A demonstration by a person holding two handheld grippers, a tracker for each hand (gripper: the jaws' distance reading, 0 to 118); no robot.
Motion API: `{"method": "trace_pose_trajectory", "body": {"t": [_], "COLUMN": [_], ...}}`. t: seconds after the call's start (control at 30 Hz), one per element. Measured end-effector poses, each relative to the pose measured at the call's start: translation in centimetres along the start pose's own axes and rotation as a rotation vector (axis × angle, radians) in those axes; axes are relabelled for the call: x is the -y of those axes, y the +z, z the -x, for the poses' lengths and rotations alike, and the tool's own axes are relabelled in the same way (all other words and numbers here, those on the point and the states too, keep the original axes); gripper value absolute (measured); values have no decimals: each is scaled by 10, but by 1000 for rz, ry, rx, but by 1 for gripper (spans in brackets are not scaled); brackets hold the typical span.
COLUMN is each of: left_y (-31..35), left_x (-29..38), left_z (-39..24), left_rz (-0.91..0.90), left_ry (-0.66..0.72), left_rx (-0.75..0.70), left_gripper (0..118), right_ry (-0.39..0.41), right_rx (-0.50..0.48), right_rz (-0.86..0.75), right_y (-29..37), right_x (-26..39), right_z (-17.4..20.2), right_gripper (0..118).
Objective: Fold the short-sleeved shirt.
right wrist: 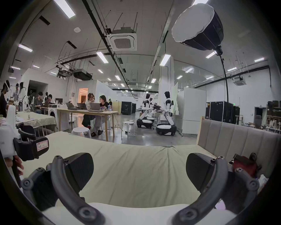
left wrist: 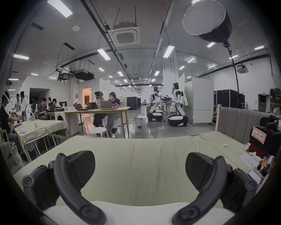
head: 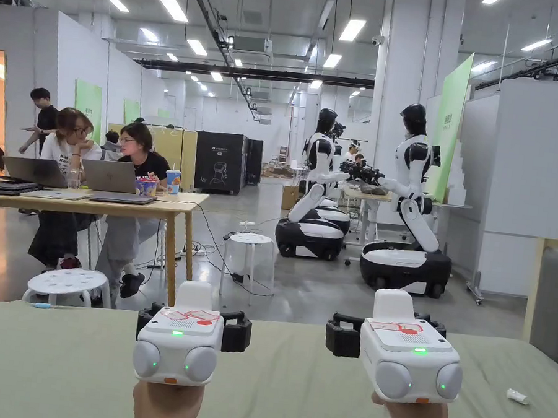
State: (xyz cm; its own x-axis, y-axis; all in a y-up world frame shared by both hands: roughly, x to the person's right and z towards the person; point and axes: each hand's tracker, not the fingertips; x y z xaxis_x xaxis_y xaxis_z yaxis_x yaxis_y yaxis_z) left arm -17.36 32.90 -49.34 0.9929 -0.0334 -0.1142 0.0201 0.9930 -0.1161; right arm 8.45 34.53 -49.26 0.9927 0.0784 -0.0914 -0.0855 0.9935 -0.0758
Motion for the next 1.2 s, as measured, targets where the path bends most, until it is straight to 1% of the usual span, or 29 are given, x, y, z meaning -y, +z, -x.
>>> {"method": "trace_pose_trajectory", "body": {"t": [0.27, 0.57, 0.73, 0.83, 1.07, 1.1, 1.17, 1.2], "left_y": [-5, -1, -2, -2, 4, 4, 1, 1], "left_x": [-2, 0, 0, -1, -6, -6, -3, -3], "left_z": [0, -3, 0, 1, 4, 5, 5, 5], "left_rz": [-12, -1, 4, 1, -3, 3, 3, 3], "left_ry": [-10, -13, -7, -10, -5, -4, -4, -4], "left_rx": [8, 5, 4, 4, -4, -6, -8, -8], "left_gripper": [118, 118, 118, 118, 118, 118, 118, 118], "right_ry": [2, 24, 3, -10, 14, -4, -81, -114], "right_rx": [21, 23, 39, 53, 42, 30, -8, -4], "right_rz": [-4, -11, -7, -6, -4, 1, 40, 56], "right_y": [2, -3, -12, -8, -5, -4, -5, -6], "right_x": [-2, 0, 4, 4, 5, 4, 1, -1], "right_z": [-2, -5, -11, -8, -5, -6, -7, -8], "right_gripper": [118, 118, 118, 118, 118, 118, 118, 118]}}
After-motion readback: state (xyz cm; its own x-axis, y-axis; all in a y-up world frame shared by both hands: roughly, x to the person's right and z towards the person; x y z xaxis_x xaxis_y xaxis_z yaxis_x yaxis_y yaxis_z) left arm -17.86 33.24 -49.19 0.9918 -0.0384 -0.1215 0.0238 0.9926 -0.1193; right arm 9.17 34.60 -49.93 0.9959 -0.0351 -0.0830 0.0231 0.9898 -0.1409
